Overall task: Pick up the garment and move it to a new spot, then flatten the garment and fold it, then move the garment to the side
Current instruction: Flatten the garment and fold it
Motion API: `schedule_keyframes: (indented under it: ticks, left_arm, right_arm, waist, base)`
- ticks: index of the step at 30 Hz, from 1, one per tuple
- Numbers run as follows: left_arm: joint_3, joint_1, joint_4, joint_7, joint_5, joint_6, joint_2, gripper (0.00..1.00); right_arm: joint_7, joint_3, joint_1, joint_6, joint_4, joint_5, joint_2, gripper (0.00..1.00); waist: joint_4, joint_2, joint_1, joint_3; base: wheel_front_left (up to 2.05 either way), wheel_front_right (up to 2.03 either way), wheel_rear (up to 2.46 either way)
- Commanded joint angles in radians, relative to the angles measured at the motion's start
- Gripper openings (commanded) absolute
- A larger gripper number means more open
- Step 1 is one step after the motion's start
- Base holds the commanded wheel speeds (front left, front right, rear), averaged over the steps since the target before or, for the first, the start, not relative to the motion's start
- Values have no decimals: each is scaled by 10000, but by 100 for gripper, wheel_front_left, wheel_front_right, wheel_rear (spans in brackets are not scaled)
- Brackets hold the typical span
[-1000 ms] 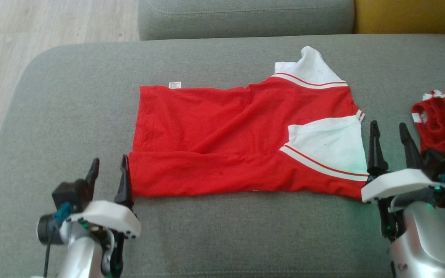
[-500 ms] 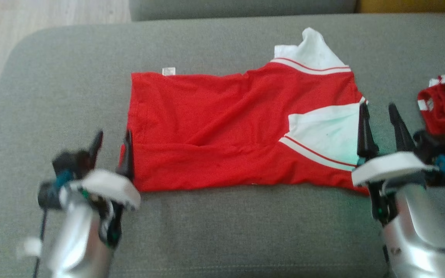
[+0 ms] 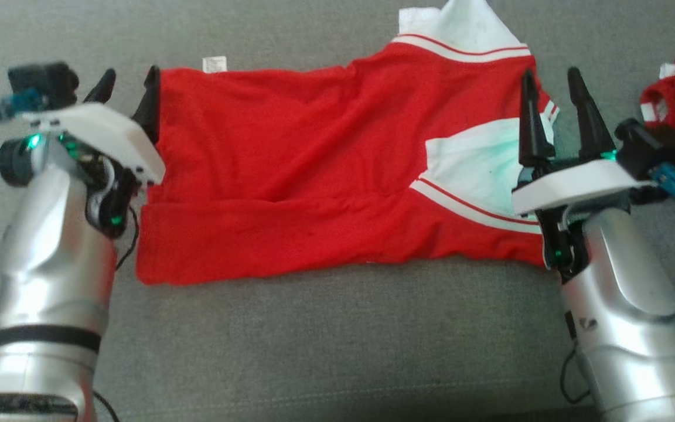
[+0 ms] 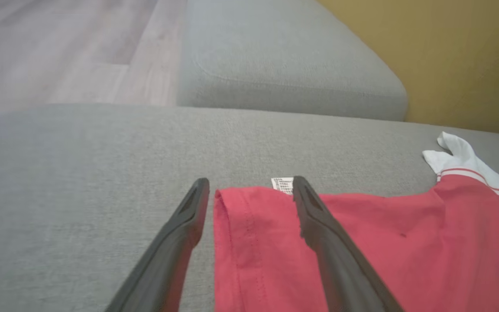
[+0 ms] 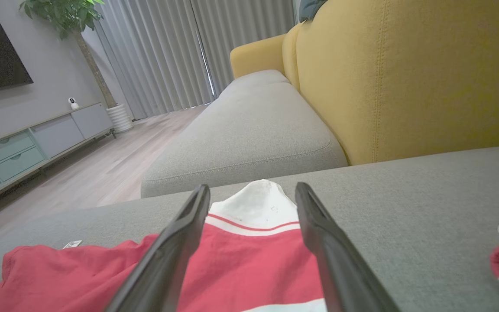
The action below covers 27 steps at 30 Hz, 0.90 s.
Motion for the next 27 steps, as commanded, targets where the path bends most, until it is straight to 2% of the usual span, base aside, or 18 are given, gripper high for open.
schedule_keyframes:
  ticks: [1,5,11,23,24,26,27]
  left_arm:
    - [1,-549,-182,350,-432,-57,449,100]
    - [-723,-1092,-9,1074,-1182,-60,901,100]
    - [-1208,-1596,630,1333,-1490,-61,1544,100]
    - [-1618,-2151,1622,1436,-1876,-62,1742,100]
    - [-1700,-2204,1667,1490,-1896,-62,1744,91]
    - [-1853,-2312,1702,1478,-1940,-62,1736,26]
    - [-1962,-2346,1697,1481,-1963,-62,1716,0]
  right_arm:
    - [-21,277,-406,65,-367,70,52,100]
    - [-32,418,-705,65,-399,140,52,100]
    - [-49,668,-1104,65,-421,288,52,100]
    - [7,862,-1742,65,-342,309,53,100]
    - [36,850,-1825,65,-330,272,53,100]
    - [116,793,-1991,65,-284,171,53,100]
    - [159,757,-2075,65,-254,111,53,100]
  waist:
    - [-192,0,0,299]
    - [-328,0,0,668]
    - [-562,0,0,1058]
    - [-813,0,0,1475]
    - [-821,0,0,1521]
    - [-809,0,0,1604]
    - [-797,0,0,1639]
  base:
    - [0,0,0]
    - [0,0,0]
    - [0,0,0]
    - [0,0,0]
    - [0,0,0]
    - [0,0,0]
    - [0,0,0]
